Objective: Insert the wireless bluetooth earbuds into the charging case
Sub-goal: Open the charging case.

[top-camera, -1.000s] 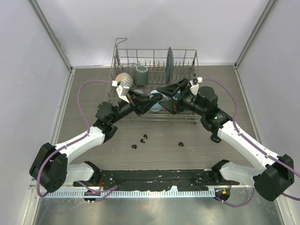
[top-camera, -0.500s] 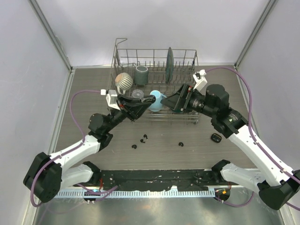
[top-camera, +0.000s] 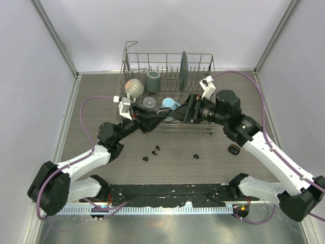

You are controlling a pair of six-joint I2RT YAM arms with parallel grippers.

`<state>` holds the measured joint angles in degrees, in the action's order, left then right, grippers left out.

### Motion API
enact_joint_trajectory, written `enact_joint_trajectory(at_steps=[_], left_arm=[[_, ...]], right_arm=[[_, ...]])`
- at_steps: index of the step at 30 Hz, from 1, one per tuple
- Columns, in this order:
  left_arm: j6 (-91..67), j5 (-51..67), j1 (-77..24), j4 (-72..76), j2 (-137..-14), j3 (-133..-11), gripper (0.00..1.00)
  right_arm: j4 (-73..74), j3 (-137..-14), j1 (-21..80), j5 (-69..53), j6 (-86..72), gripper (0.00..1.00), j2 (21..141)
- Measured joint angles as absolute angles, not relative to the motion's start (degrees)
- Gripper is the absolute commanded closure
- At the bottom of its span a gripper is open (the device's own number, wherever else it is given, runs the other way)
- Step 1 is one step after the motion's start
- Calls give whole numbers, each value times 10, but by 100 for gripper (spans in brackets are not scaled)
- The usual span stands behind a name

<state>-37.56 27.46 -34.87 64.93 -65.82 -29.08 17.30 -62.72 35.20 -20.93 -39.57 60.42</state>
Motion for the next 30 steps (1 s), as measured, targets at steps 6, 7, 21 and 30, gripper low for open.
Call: enact_joint_trajectory(at_steps=[6,7,21,30], left_arm=[[-381,294,-348,649,-660,-301,100],[-382,296,-348,649,-660,-302,100],[-378,356,-348,615,-652,-320,100],[-325,363,-349,557,-606,-320,100]], right_arm=[[172,-635,352,-208,-398,19,622],[172,-636,353,-208,-399,20,623],[120,-637,354,-207,-475,22,630],[58,-610,347,-232,-543,15,641]])
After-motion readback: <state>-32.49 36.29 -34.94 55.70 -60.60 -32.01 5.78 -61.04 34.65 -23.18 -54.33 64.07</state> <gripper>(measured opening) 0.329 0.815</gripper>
